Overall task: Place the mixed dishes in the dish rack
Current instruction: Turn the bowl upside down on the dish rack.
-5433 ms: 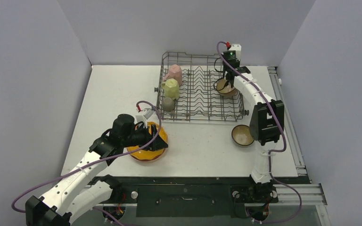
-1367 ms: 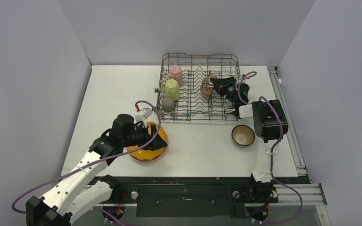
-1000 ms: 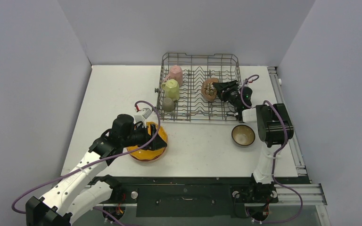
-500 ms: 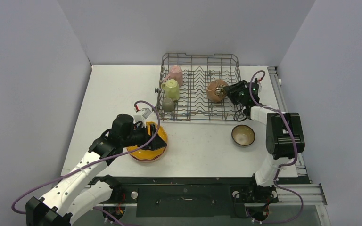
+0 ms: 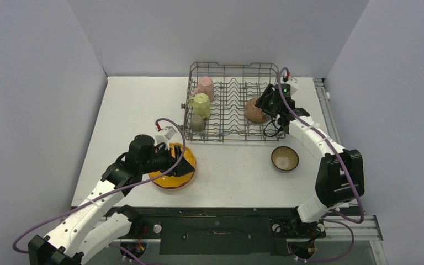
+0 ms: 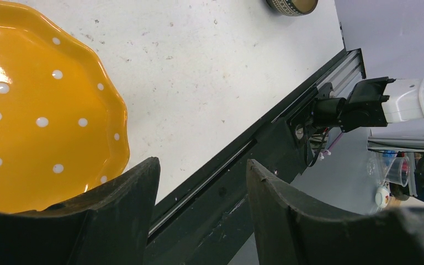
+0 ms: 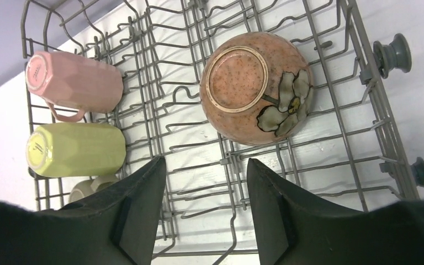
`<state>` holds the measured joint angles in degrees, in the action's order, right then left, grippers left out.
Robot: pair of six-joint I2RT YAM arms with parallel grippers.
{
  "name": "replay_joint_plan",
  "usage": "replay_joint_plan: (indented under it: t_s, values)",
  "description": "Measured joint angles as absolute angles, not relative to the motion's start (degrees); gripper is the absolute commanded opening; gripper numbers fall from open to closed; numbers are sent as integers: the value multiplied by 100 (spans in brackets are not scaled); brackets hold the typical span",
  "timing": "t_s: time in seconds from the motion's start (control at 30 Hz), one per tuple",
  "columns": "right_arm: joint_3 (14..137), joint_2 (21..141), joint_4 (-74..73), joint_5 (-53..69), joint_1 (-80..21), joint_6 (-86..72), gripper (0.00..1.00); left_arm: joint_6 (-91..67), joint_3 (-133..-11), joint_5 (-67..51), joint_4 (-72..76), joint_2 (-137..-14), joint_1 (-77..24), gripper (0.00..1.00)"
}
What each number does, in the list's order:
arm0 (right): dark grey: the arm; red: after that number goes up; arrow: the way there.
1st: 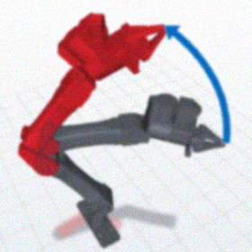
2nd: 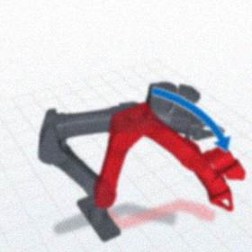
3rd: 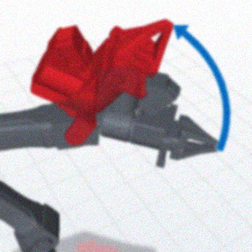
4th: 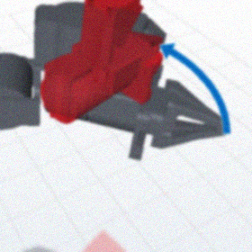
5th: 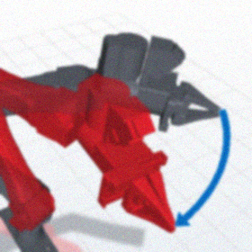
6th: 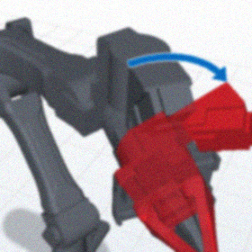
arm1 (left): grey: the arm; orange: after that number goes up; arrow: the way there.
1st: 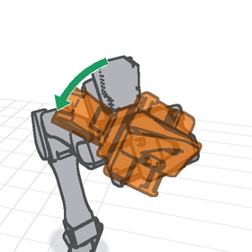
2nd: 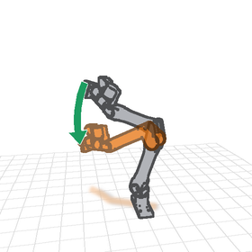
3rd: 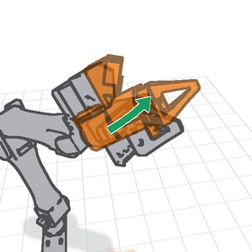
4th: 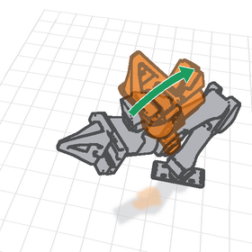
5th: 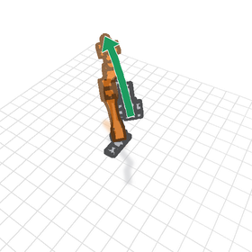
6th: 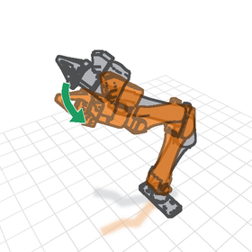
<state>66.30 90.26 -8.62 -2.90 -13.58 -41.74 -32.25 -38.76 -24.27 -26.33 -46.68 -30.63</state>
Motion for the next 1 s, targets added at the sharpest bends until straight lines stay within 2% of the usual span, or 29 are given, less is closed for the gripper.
replay_joint_plan:
  t_s: [0.2,0.6,0.87,1.0]
  values:
    - [6930,9247,-1483,-408,-1431,-3612,48,-3225,-3874,-2432,-2635,-4587,-3063,55]
    - [7898,10676,-2543,-427,-1579,-2950,45,-3225,-3876,-2471,-2633,-4584,-3063,55]
    - [9319,11736,-2805,-899,-1581,-2917,51,-3225,-3876,-2471,-2635,-4609,-3061,55]
    - [9404,11828,-2593,-1304,-1597,-2963,53,-3225,-3876,-2469,-2635,-4633,-3059,55]
